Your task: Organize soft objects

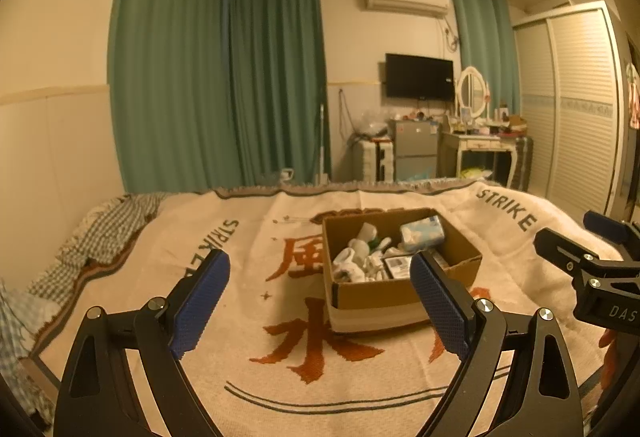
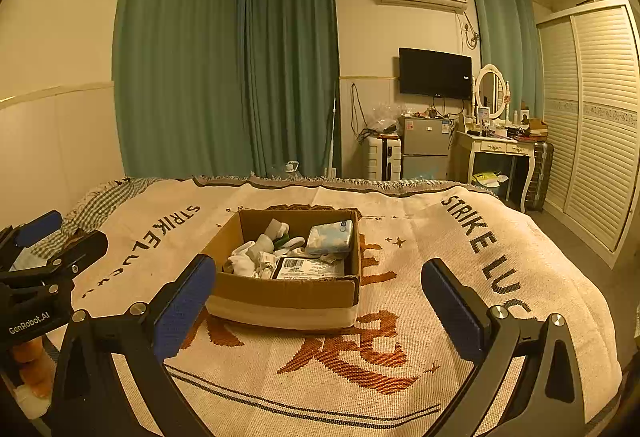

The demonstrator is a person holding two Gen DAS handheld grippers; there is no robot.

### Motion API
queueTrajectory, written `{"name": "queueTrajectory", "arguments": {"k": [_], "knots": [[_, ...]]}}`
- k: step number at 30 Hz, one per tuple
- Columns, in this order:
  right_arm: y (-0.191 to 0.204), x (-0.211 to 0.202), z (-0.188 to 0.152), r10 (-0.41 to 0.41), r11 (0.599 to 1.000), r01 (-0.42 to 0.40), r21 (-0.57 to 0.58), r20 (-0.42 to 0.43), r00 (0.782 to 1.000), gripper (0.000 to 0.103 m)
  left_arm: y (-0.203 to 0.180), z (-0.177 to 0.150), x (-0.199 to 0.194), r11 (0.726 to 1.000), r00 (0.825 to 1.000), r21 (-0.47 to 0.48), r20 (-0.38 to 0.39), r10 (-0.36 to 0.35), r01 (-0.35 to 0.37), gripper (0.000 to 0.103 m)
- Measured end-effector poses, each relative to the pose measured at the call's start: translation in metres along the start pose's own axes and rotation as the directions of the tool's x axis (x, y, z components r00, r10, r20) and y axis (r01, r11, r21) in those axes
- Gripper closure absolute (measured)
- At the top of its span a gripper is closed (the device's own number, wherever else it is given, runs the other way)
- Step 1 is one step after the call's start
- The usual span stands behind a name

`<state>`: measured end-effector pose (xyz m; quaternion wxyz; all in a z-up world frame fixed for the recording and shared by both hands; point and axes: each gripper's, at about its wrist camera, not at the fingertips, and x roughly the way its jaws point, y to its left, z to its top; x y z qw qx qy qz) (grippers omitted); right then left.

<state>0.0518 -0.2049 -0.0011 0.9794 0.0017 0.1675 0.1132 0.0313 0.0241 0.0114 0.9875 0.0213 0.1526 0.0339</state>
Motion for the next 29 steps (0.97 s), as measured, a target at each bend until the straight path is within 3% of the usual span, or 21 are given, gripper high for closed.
{"name": "queueTrajectory", "arguments": {"k": [29], "knots": [[0.0010,0.0042,-0.0049,-0.001,1.000,0.001,0.004,-0.018,1.000,0.000,-0.0048,-0.0044,0.0008,1.000,1.000,0.004,-0.008,0.005,-0.005,0.010]]}}
